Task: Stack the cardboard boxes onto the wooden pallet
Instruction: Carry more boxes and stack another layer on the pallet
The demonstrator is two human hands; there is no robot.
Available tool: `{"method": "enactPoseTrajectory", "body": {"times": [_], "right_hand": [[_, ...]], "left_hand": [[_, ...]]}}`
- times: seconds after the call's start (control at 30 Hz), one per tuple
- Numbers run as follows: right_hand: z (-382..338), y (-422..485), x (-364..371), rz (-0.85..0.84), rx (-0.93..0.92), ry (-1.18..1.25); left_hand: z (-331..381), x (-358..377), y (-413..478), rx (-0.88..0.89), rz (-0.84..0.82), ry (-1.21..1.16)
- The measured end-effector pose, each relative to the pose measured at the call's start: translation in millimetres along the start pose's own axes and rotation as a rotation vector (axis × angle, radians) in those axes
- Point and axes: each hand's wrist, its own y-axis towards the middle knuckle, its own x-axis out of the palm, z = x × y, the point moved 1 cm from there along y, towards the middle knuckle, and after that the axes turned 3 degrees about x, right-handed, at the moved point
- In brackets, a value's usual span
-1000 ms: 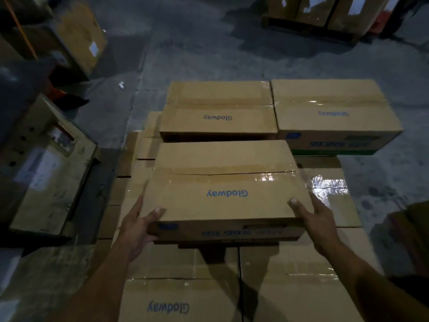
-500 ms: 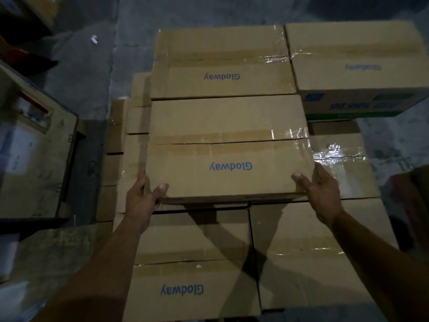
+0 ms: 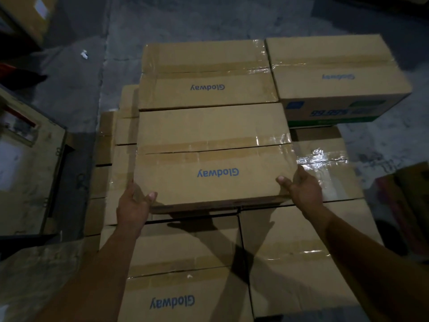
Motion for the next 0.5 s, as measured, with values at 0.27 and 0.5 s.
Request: {"method": "enactPoseTrajectory", "body": {"times": [0.27,0.5], "right_hand": [[-1.6,-22.9,-18.1,-0.041,-0.032,-0.199],[23.2,-103.0,-77.4,0.032,-0.053,-0.273]], "left_hand": [[33.2,11.2,-29.7,0.204,0.062,0.504],[54.4,7.3,-109.7,0.432,-0.034,0.597]]}}
